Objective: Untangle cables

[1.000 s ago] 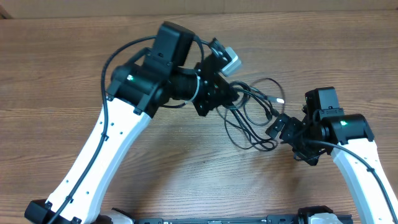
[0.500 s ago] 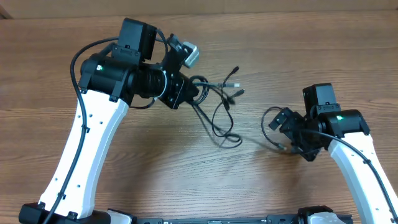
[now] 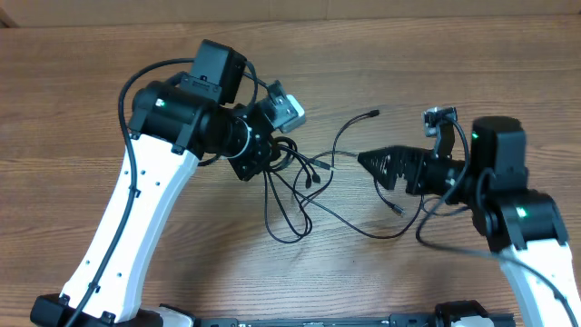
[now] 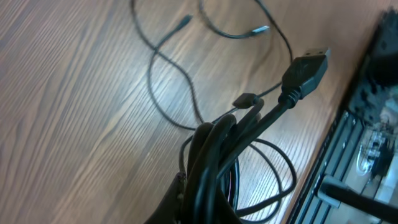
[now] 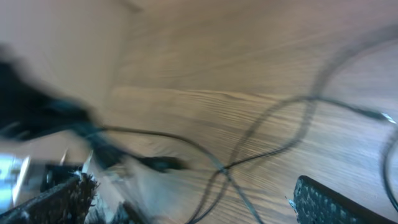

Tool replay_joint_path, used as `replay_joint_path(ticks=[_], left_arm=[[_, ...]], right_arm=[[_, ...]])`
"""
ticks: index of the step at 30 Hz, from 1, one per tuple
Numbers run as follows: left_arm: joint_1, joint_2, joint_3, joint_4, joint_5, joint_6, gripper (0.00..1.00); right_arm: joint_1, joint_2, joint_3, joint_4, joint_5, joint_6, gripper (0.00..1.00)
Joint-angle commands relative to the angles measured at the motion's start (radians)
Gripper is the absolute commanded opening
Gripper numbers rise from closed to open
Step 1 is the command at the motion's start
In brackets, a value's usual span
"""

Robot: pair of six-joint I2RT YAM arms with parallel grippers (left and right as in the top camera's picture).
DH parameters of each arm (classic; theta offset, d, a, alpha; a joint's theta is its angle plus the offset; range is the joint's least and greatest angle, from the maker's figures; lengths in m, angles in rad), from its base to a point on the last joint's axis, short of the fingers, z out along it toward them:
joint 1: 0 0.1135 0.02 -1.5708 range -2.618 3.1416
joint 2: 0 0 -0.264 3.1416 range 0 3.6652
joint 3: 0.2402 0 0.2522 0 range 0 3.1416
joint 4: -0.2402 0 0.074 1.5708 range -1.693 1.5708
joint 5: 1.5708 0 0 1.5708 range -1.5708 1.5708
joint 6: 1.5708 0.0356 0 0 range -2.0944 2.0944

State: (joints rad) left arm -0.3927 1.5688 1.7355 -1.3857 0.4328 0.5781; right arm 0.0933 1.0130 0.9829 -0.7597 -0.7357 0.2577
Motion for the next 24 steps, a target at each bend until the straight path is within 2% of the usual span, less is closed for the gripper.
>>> replay_joint_path(ticks=[1,5,10,15,18,20,24], left_arm=[[-0.053,-0.02,0.012,0.003,0.127,0.146,0.04],[-0.122,-0.02,0.012,0.019,0.193,0.227,0.04],[-0.197,-0.02,0.012,0.093,0.197,0.227,0.04],[-0.253,-0.02,0.012,0.159,0.272,0.228,0.04],[-0.275,-0.02,0.012,0.176,0.274,0.23,0.04],[-0.284,-0.02,0.012,0.187,0.276,0.227,0.04],[-0.29,-0.02,0.012,0.191,0.29,0.225,0.05]], right_arm=[[0.003,-0.071,-0.002,0.003,-0.127,-0.137,1.0],[0.003,-0.127,-0.002,0.003,-0.176,-0.216,1.0],[0.003,-0.159,-0.002,-0.013,-0.246,-0.328,0.99],[0.003,-0.159,-0.002,-0.062,-0.27,-0.412,0.96],[0.003,-0.159,-0.002,-0.055,-0.296,-0.424,0.89],[0.003,-0.159,-0.002,-0.054,-0.298,-0.423,0.81],[0.003,-0.159,-0.002,-0.055,-0.299,-0.423,0.55]])
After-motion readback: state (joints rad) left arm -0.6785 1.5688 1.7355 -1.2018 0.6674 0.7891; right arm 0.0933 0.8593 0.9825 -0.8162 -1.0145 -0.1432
